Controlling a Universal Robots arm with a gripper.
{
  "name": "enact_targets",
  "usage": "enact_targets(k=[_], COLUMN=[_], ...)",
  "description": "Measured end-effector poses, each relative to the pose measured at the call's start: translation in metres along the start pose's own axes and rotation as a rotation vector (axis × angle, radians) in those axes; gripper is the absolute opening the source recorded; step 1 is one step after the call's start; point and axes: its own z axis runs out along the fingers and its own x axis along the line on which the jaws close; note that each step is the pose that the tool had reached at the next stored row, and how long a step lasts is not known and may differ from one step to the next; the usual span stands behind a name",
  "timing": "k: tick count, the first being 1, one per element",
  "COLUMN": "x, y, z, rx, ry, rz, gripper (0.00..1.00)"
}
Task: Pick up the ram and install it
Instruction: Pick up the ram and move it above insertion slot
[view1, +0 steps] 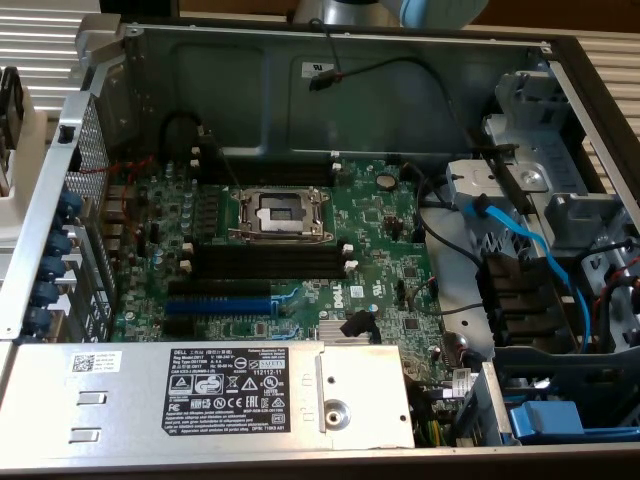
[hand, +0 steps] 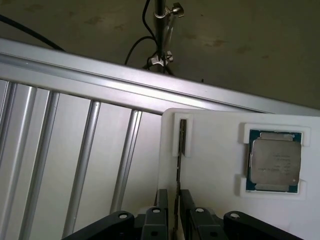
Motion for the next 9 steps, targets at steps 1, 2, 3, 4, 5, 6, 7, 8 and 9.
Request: enact_targets(k=[1, 2, 3, 4, 5, 6, 7, 8, 9], x=[0.0, 0.0, 0.0, 0.0, 0.0, 0.0, 0.0, 0.0, 0.0], y=[0.0, 0.0, 0.0, 0.0, 0.0, 0.0, 0.0, 0.0, 0.0], z=[0.0, 0.0, 0.0, 0.0, 0.0, 0.0, 0.0, 0.0, 0.0], rx=[0.0, 0.0, 0.0, 0.0, 0.0, 0.0, -0.0001, 0.0, -0.0001], ry=[0.0, 0.0, 0.0, 0.0, 0.0, 0.0, 0.0002, 0.0001, 0.0], rz=[0.0, 0.0, 0.0, 0.0, 0.0, 0.0, 0.0, 0.0, 0.0], gripper=[0.24, 0.24, 0.24, 0.24, 0.24, 0.22, 0.22, 0.16, 0.12])
